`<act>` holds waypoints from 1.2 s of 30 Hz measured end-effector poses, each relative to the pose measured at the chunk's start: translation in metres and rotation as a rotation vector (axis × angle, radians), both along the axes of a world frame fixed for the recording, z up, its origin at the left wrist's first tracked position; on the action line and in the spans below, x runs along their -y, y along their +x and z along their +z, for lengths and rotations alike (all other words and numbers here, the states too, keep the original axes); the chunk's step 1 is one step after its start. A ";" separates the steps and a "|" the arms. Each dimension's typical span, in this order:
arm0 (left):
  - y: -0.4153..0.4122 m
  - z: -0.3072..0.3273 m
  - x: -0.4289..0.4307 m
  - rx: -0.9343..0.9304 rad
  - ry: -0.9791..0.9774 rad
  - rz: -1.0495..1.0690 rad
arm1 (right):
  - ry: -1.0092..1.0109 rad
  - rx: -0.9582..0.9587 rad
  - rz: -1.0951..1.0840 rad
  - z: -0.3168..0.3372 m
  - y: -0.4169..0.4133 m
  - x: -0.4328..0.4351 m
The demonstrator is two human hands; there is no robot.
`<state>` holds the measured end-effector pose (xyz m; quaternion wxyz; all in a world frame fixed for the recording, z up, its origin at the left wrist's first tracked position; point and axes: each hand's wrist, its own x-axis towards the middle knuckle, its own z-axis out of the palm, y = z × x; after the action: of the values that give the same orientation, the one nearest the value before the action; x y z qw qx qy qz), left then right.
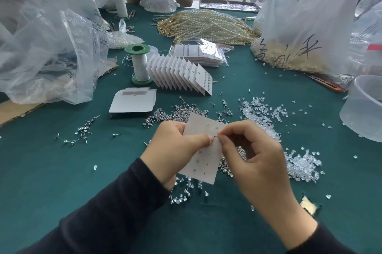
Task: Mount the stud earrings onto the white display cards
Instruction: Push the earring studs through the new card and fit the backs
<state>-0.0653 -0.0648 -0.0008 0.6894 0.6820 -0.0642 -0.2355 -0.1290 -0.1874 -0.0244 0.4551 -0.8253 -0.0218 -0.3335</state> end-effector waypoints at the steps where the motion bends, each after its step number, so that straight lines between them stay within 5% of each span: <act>1: 0.000 0.000 0.000 -0.001 -0.002 0.001 | -0.002 -0.003 0.004 0.000 0.000 0.000; 30: -0.007 0.000 0.003 -0.007 -0.101 0.025 | -0.274 0.115 -0.192 -0.005 0.000 -0.007; 36: -0.006 -0.001 0.005 0.119 -0.018 0.067 | -0.297 0.137 -0.234 -0.005 0.000 -0.005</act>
<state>-0.0717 -0.0700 -0.0017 0.6978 0.6904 -0.0844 -0.1709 -0.1293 -0.1823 -0.0296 0.2842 -0.8555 -0.0055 -0.4328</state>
